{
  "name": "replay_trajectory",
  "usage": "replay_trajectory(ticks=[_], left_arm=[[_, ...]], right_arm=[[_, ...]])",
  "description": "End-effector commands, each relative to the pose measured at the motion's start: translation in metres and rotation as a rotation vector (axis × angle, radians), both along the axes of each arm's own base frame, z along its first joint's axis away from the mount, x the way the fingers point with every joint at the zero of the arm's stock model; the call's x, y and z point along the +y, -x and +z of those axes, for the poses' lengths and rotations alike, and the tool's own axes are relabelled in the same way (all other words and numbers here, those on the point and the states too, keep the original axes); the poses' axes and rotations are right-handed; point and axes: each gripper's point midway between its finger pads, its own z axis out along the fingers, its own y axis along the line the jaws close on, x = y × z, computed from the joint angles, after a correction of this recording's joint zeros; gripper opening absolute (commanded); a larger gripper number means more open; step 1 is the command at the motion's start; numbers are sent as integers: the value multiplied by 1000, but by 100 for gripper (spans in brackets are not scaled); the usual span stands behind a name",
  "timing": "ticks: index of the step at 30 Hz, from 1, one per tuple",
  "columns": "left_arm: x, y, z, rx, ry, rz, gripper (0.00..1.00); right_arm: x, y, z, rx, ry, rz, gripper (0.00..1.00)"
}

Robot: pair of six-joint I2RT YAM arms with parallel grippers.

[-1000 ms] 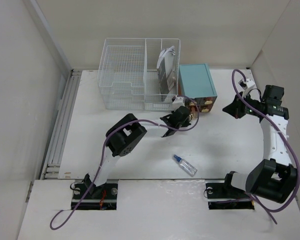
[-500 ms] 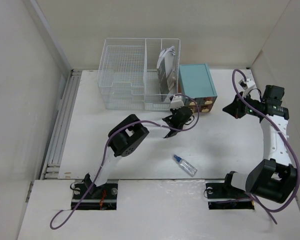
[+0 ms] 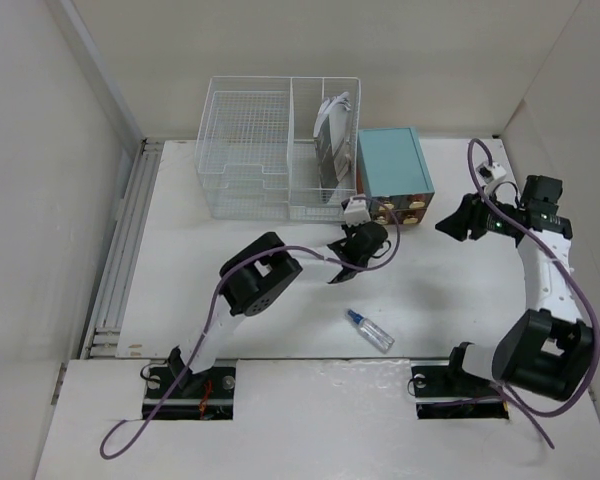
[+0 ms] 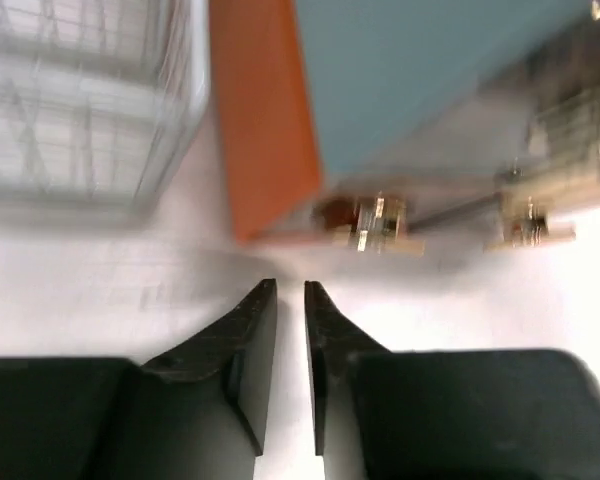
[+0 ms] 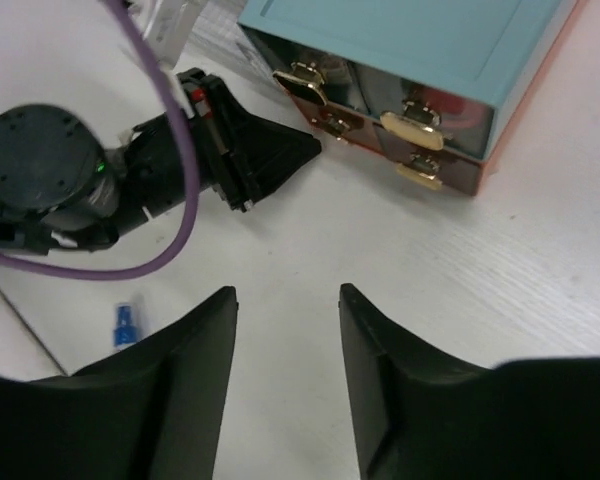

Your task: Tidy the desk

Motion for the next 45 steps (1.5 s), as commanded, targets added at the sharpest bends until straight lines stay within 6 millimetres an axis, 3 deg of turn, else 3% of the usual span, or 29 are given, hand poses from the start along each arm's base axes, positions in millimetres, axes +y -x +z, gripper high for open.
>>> replay_trajectory(ticks=[1, 2, 3, 5, 6, 8, 9, 11, 12, 13, 14, 15, 16, 17, 18, 20, 22, 23, 25, 31, 37, 45], left_arm=[[-4, 25, 61, -94, 65, -40, 17], [-8, 36, 80, -114, 87, -62, 24], [-7, 42, 84, -121, 74, -77, 28], [-3, 58, 88, -124, 67, -101, 40], [-6, 71, 107, -143, 85, -126, 44], [1, 88, 109, -148, 64, -148, 51], [6, 96, 129, -173, 81, -154, 56], [9, 116, 140, -190, 75, -186, 61], [18, 125, 133, -185, 50, -200, 61], [21, 138, 151, -200, 83, -219, 62], [26, 143, 152, -196, 87, -235, 62], [33, 154, 139, -181, 56, -268, 64], [40, 159, 149, -184, 88, -276, 66], [45, 166, 148, -177, 96, -282, 68], [54, 176, 132, -152, 76, -300, 72], [64, 186, 136, -135, 130, -297, 74], [77, 191, 124, -106, 125, -289, 75], [80, 196, 130, -110, 148, -285, 76], [87, 206, 121, -92, 127, -279, 77], [100, 217, 115, -73, 87, -226, 79], [104, 225, 112, -53, 82, -201, 79], [111, 243, 100, -20, 99, -209, 79]], right_arm=[[7, -1, -14, 98, -123, 17, 53], [7, -2, -26, 155, -149, 11, 53], [7, -2, -25, 167, -160, 4, 54], [7, -3, -45, 256, -203, -11, 54], [8, -3, -53, 293, -225, -22, 54], [8, -7, -75, 357, -274, -40, 54], [8, -9, -82, 376, -289, -52, 54], [10, -12, -97, 449, -357, -88, 55], [9, -22, -99, 423, -345, -94, 57], [10, -24, -103, 448, -374, -117, 58], [9, -25, -109, 461, -383, -138, 58], [7, -37, -111, 413, -371, -147, 60], [6, -41, -112, 409, -380, -170, 61], [9, -45, -111, 423, -401, -192, 62], [5, -49, -116, 426, -394, -221, 62], [16, -59, -116, 431, -419, -230, 62], [17, -72, -117, 388, -421, -259, 62], [23, -74, -123, 397, -426, -264, 62], [29, -86, -122, 396, -463, -304, 63], [39, -106, -126, 373, -486, -352, 63], [36, -124, -133, 333, -504, -421, 63], [27, -126, -152, 344, -484, -522, 63]])
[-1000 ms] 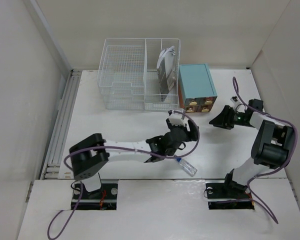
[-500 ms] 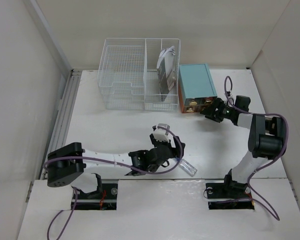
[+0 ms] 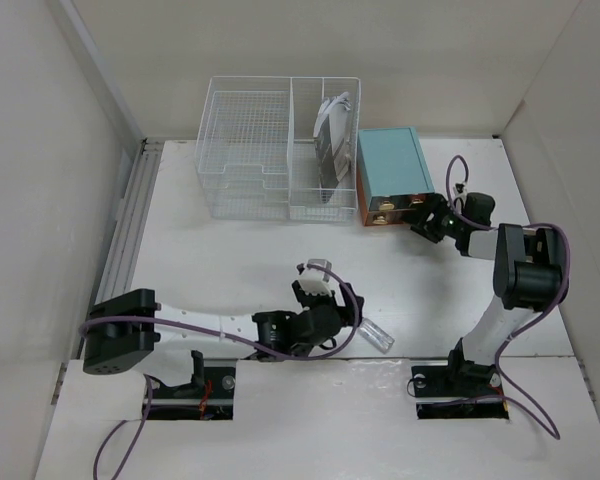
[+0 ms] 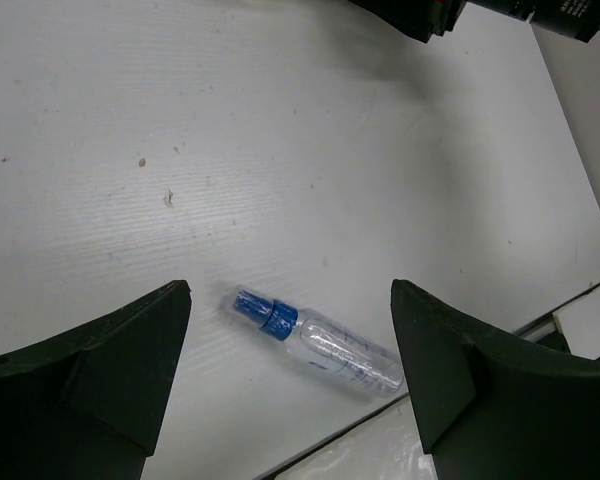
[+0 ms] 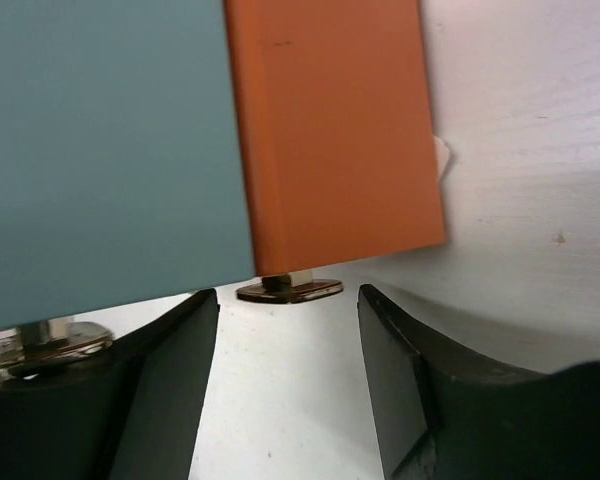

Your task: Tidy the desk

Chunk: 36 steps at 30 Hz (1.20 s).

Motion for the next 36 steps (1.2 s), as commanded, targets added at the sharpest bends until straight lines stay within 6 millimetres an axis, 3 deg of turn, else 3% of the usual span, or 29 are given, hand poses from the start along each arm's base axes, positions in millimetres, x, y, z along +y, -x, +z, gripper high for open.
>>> replay_trajectory(ticks=[1, 6, 9, 17, 25, 28, 29, 32, 36], left_arm=[[8, 3, 6, 11, 44, 37, 79], [9, 9, 3, 10, 34, 37, 79], [7, 15, 5, 10, 32, 27, 79], [6, 19, 2, 5, 8, 28, 79], [2, 27, -18, 29, -22, 23, 80], [-3, 31, -24, 35, -51, 16, 80], [-2, 36, -27, 35, -66, 4, 80], [-7, 41, -28, 28, -97, -5, 80], [-17, 47, -27, 34, -100, -6, 81]], right_arm=[[-8, -18, 0, -49, 31, -69, 63], [-13, -29, 7, -103, 27, -117, 55], [-12, -32, 7, -119, 29, -135, 42], [-14, -30, 8, -129, 21, -161, 25], [-6, 19, 13, -97, 41, -36, 27], [-11, 46, 1, -33, 63, 23, 28], [-10, 52, 6, -43, 67, 53, 28], [-14, 84, -12, 23, 111, 91, 30], [-15, 96, -15, 49, 130, 146, 30]])
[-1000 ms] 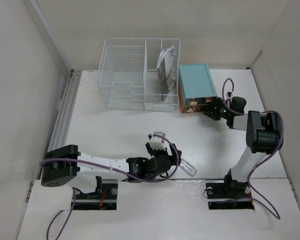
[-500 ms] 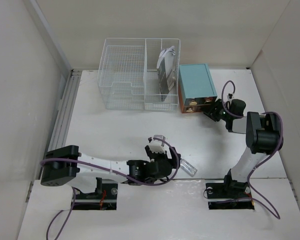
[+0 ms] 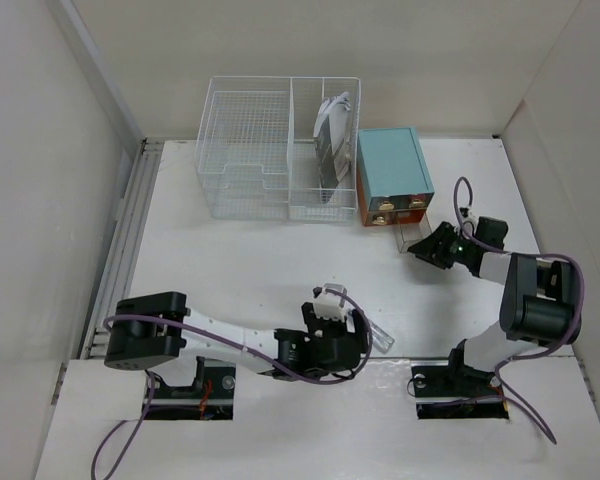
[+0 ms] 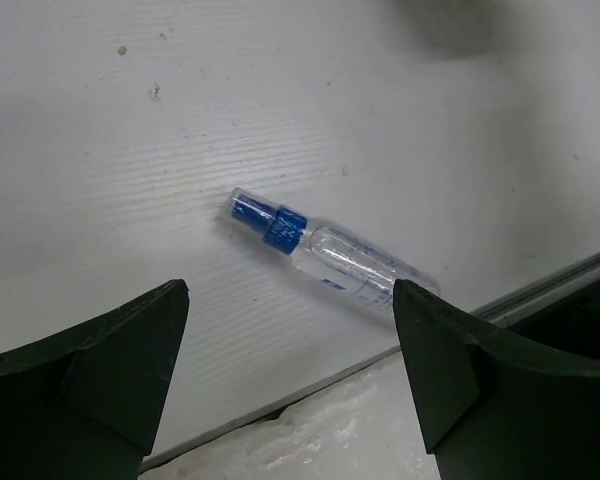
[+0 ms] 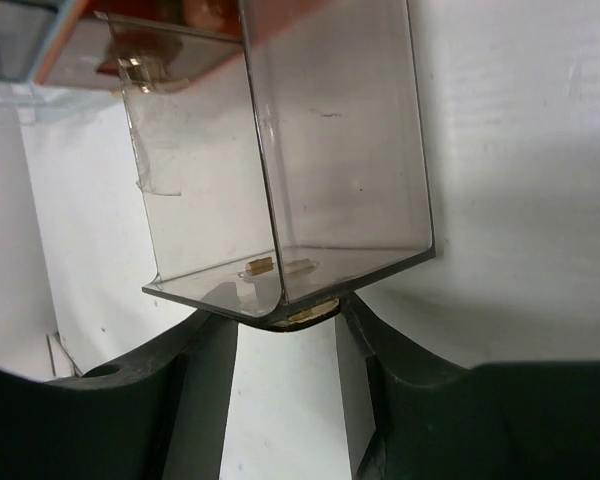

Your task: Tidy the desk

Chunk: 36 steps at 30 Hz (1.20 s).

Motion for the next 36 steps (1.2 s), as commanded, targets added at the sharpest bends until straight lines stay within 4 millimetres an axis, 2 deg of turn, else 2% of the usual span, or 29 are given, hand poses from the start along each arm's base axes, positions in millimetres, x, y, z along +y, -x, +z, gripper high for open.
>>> replay_trajectory(ticks=[1, 3, 4, 5, 6, 8, 9, 11, 12, 13, 15, 17, 20, 21, 23, 24, 25, 26, 28, 29, 30, 31, 32, 33, 36], left_arm=[[-10, 1, 17, -17, 30, 29, 81], [-11, 1, 12, -5, 21, 41, 82], [-13, 3, 16, -7, 31, 42, 82], [-16, 3, 16, -7, 31, 42, 82], [-16, 3, 12, -7, 19, 42, 83], [-23, 4, 18, -7, 28, 42, 83], [-21, 4, 12, -8, 5, 42, 85], [-30, 3, 20, -18, 20, 45, 85], [-31, 3, 16, -19, 2, 45, 86], [-31, 3, 18, -19, -3, 45, 86], [-34, 1, 22, -30, -10, 47, 87], [-34, 1, 18, -30, -19, 47, 87], [-33, 1, 20, -30, -19, 47, 87], [-33, 1, 20, -30, -19, 47, 87], [-29, 0, 24, -27, 5, 63, 87], [-26, 0, 20, -27, 1, 63, 87], [-23, 0, 21, -22, 9, 67, 87], [-22, -1, 26, -29, 23, 75, 87], [-19, -3, 28, -36, 25, 81, 87], [-19, -2, 28, -31, 34, 86, 87], [-17, -4, 31, -38, 34, 92, 87], [-16, -6, 38, -42, 60, 108, 87], [-13, -7, 37, -49, 54, 121, 87], [-11, -5, 46, -51, 79, 128, 87], [5, -7, 54, -67, 123, 209, 86]], right_arm=[[-4, 15, -3, -2, 64, 93, 31], [-5, 16, -7, 12, 76, 114, 33], [-3, 18, -7, 18, 65, 133, 34], [1, 26, -12, 61, 40, 141, 36], [0, 23, -9, 48, 49, 166, 37], [1, 30, -15, 97, 41, 184, 39], [3, 33, -15, 94, 38, 205, 47], [7, 35, -9, 91, 16, 235, 57], [10, 38, -7, 89, 0, 252, 66], [11, 37, -3, 64, 0, 280, 82], [14, 44, -1, 73, -32, 298, 84], [15, 44, 10, 30, -25, 323, 87], [20, 47, 24, 3, -50, 361, 87], [23, 47, 34, -24, -70, 380, 85], [27, 55, 42, -21, -101, 419, 82], [27, 53, 51, -45, -100, 433, 80], [36, 63, 61, -42, -146, 469, 78], [39, 66, 64, -45, -156, 494, 77], [44, 68, 85, -137, -133, 553, 71], [52, 79, 93, -128, -147, 590, 69], [56, 83, 98, -202, -109, 656, 65], [60, 82, 113, -267, -69, 703, 63], [72, 96, 121, -256, -79, 768, 60], [76, 98, 127, -288, -41, 811, 57], [84, 80, 152, -423, 70, 867, 34]])
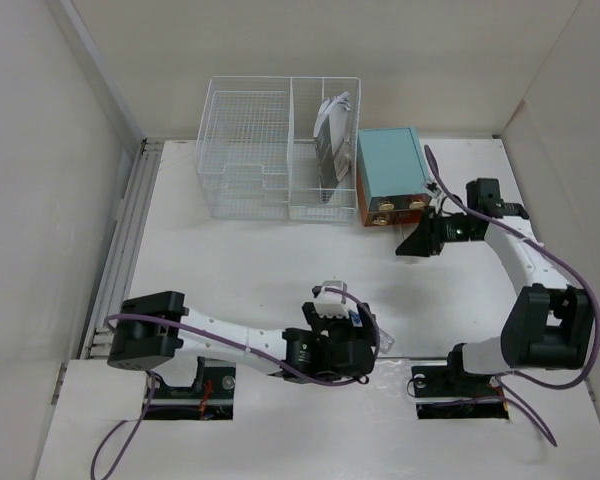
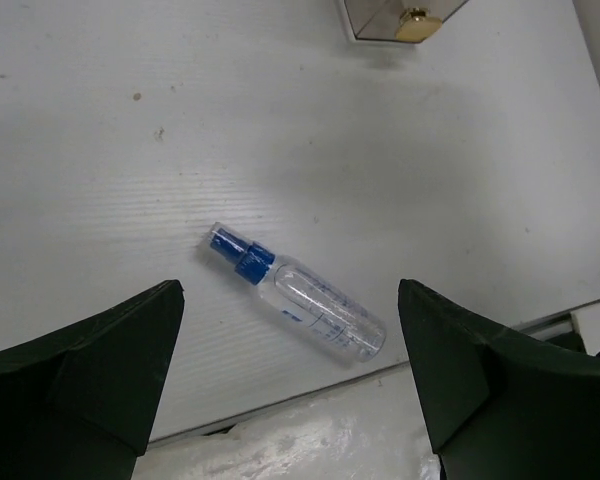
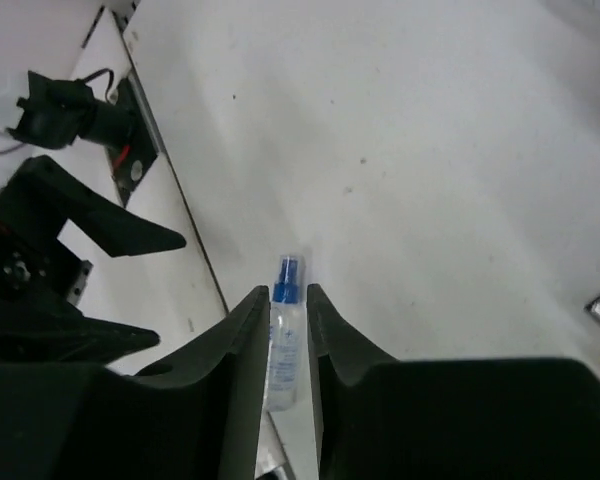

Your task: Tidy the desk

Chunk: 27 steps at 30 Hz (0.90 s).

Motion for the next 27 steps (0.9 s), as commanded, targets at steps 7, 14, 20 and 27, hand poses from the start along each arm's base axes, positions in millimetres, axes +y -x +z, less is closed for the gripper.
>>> replay_trajectory(ticks=[7, 14, 20, 27], left_arm=[[95, 4, 34, 14, 250, 324, 80], [151, 15, 18, 102, 169, 374, 81], [183, 1, 27, 126, 333, 403, 82], [218, -41, 67, -24, 322, 454, 81]], right_arm=[[46, -38, 35, -480, 556, 154, 46], [43, 15, -17, -476, 779, 440, 65], [40, 39, -48, -419, 953, 588, 69], [48, 70, -82, -368, 1000, 753, 72]])
